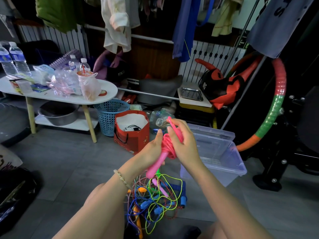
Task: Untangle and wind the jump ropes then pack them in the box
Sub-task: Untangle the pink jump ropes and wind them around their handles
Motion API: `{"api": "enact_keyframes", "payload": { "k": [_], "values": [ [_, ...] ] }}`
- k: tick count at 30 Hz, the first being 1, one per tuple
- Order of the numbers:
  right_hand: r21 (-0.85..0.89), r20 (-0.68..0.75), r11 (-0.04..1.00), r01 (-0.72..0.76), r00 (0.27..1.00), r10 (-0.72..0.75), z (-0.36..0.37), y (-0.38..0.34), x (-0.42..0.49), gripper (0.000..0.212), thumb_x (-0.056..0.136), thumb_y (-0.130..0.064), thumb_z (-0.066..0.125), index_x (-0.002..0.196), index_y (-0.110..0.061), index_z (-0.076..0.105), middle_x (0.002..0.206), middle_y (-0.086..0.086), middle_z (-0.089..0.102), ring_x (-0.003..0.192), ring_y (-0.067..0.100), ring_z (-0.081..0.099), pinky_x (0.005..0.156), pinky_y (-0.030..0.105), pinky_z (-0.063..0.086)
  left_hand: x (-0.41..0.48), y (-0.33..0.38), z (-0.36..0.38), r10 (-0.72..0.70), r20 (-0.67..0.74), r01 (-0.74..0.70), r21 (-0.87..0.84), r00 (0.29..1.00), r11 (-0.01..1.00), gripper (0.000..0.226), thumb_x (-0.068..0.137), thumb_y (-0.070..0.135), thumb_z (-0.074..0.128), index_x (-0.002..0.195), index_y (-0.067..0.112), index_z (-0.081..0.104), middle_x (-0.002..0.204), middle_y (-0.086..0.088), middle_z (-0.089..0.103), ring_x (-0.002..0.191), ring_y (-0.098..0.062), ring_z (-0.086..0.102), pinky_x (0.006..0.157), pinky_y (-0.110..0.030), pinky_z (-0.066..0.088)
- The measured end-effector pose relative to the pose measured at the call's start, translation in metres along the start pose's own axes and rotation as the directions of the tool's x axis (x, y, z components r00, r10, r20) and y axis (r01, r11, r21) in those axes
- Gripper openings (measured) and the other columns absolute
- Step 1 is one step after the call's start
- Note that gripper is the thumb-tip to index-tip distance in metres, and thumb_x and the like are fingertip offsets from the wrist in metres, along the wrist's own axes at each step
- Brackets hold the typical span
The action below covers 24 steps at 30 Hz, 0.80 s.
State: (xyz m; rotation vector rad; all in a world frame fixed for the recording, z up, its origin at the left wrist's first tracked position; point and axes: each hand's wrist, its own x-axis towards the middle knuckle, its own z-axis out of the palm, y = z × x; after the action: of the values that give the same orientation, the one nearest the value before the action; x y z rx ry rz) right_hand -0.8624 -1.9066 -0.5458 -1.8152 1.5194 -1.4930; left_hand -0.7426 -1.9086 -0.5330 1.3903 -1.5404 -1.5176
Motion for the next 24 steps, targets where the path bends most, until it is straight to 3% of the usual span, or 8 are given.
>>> {"api": "enact_keyframes", "payload": {
  "k": [4,7,9,11,14,18,21,24],
  "values": [
    [0.148,-0.065,0.988,0.045,0.997,-0.036,-0.008,-0.009,0.002,0.024,0.089,-0.040,0.049,0.112,-0.036,0.056,0.115,-0.018,0.055,0.115,0.008,0.053,0.103,0.042,0.041,-0.002,0.000,-0.012,-0.067,0.230,0.139,-0.312,0.971,0.940,0.056,0.092,0.053,0.040,0.085,0.001,0.060,0.054,-0.009,0.062,0.045,-0.015,0.061,0.046,-0.024,0.053],
    [0.206,-0.059,0.977,0.052,0.997,-0.041,-0.007,-0.014,0.000,0.029,0.088,-0.045,0.049,0.113,-0.033,0.058,0.116,-0.015,0.057,0.117,0.012,0.053,0.104,0.043,0.041,-0.007,0.004,-0.013,-0.133,0.486,0.421,-0.551,0.864,0.720,0.054,0.084,0.050,0.049,0.084,-0.003,0.057,0.061,-0.012,0.059,0.044,-0.014,0.059,0.045,-0.024,0.054],
    [0.236,-0.060,0.971,0.050,0.998,-0.037,-0.007,-0.014,-0.001,0.029,0.089,-0.044,0.047,0.113,-0.031,0.060,0.115,-0.019,0.058,0.118,0.013,0.053,0.104,0.046,0.041,-0.011,0.005,-0.012,-0.117,0.597,0.535,-0.593,0.793,0.602,0.057,0.074,0.051,0.053,0.086,-0.004,0.061,0.070,-0.016,0.061,0.041,-0.013,0.057,0.040,-0.022,0.052],
    [0.261,-0.055,0.965,0.038,0.998,-0.024,-0.007,-0.015,-0.003,0.029,0.091,-0.043,0.046,0.111,-0.029,0.062,0.114,-0.018,0.059,0.116,0.014,0.055,0.103,0.048,0.042,-0.010,0.003,-0.012,-0.113,0.631,0.555,-0.565,0.768,0.610,0.062,0.069,0.057,0.052,0.089,-0.001,0.062,0.076,-0.017,0.065,0.036,-0.008,0.050,0.034,-0.017,0.046],
    [0.310,-0.031,0.950,-0.023,0.999,0.035,-0.007,-0.016,-0.004,0.030,0.092,-0.043,0.046,0.106,-0.026,0.067,0.112,-0.013,0.065,0.112,0.017,0.058,0.101,0.049,0.043,-0.007,0.004,-0.010,-0.130,0.561,0.451,-0.482,0.817,0.751,0.067,0.070,0.068,0.047,0.091,0.006,0.059,0.079,-0.008,0.060,0.034,-0.003,0.040,0.032,-0.013,0.037],
    [0.428,0.047,0.895,-0.128,0.992,0.119,-0.013,-0.022,-0.003,0.022,0.088,-0.038,0.057,0.102,-0.030,0.071,0.114,-0.008,0.068,0.117,0.016,0.057,0.107,0.043,0.040,-0.004,0.006,-0.010,-0.064,0.350,0.196,-0.358,0.935,0.913,0.066,0.076,0.071,0.039,0.094,0.011,0.056,0.061,-0.003,0.052,0.038,-0.007,0.041,0.036,-0.017,0.039],
    [0.428,0.061,0.897,-0.109,0.994,0.092,-0.020,-0.026,-0.001,0.018,0.081,-0.030,0.064,0.097,-0.030,0.073,0.109,-0.007,0.070,0.114,0.014,0.059,0.104,0.035,0.042,-0.001,0.004,-0.014,0.019,0.240,0.057,-0.306,0.971,0.950,0.072,0.077,0.072,0.039,0.107,0.008,0.052,0.063,-0.008,0.049,0.039,-0.010,0.044,0.037,-0.019,0.040],
    [0.353,-0.020,0.934,-0.042,0.998,0.053,-0.034,-0.028,0.002,0.017,0.081,-0.011,0.070,0.090,-0.026,0.073,0.095,-0.012,0.073,0.099,0.007,0.066,0.088,0.020,0.048,0.004,-0.001,-0.019,0.060,0.132,-0.022,-0.274,0.989,0.961,0.080,0.077,0.073,0.042,0.119,0.005,0.046,0.064,-0.012,0.051,0.039,-0.013,0.046,0.040,-0.020,0.040]
  ]
}}
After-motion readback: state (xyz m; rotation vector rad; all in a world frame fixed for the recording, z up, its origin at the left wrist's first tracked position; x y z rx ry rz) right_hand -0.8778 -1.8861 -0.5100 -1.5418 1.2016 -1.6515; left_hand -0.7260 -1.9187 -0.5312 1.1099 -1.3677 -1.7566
